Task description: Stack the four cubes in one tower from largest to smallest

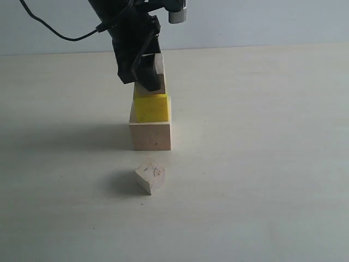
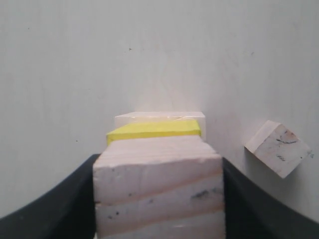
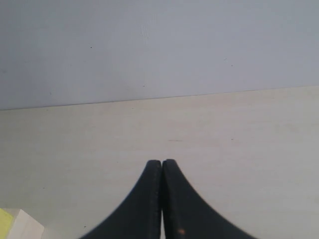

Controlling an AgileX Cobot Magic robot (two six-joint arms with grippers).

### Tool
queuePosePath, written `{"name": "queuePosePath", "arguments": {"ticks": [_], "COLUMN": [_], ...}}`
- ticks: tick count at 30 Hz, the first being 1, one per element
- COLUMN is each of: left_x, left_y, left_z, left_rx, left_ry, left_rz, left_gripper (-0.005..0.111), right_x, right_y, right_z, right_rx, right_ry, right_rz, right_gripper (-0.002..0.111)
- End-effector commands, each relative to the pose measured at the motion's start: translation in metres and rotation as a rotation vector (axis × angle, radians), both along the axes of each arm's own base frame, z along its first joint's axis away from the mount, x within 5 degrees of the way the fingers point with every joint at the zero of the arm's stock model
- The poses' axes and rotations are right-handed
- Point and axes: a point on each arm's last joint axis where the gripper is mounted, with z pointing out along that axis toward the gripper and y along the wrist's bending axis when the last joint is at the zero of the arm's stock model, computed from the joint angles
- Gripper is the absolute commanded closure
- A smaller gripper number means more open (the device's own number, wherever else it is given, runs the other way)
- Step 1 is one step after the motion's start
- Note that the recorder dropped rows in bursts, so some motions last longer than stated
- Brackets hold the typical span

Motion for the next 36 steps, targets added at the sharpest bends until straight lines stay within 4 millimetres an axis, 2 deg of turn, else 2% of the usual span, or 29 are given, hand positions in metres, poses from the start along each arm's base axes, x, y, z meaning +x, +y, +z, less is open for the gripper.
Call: {"name": "queuePosePath", "arguments": {"ticks": [1, 10, 15, 25, 29, 36], "left_x": [0.003, 0.003, 0.003, 0.004, 0.003, 0.002], "left_y": [-0.001, 0.0, 0.0, -0.001, 0.0, 0.0], "left_z": [-0.004, -0.005, -0.005, -0.003, 0.003, 0.006], "left_rx": [-0.001, 0.007, 0.008, -0.005, -0.015, -0.025], "left_ry": [0.01, 0.007, 0.009, -0.003, -0.018, -0.02], "left_rz": [0.009, 0.008, 0.016, 0.039, 0.04, 0.045], "left_gripper": [0.052, 0.052, 0.042, 0.041, 0.034, 0.034], "right_x": [0.0, 0.0, 0.0, 0.0, 0.0, 0.0], "right_y": [-0.001, -0.001, -0.001, -0.001, -0.001, -0.001], "right_z": [-0.002, -0.002, -0.002, -0.002, -0.002, -0.002], "right_rx": [-0.008, -0.008, -0.008, -0.008, -0.008, -0.008], "right_ry": [0.004, 0.006, 0.006, 0.006, 0.006, 0.006], "right_rz": [-0.004, -0.003, -0.003, -0.003, -0.003, -0.003], "right_gripper": [0.108, 0.108, 0.108, 0.108, 0.108, 0.108]}}
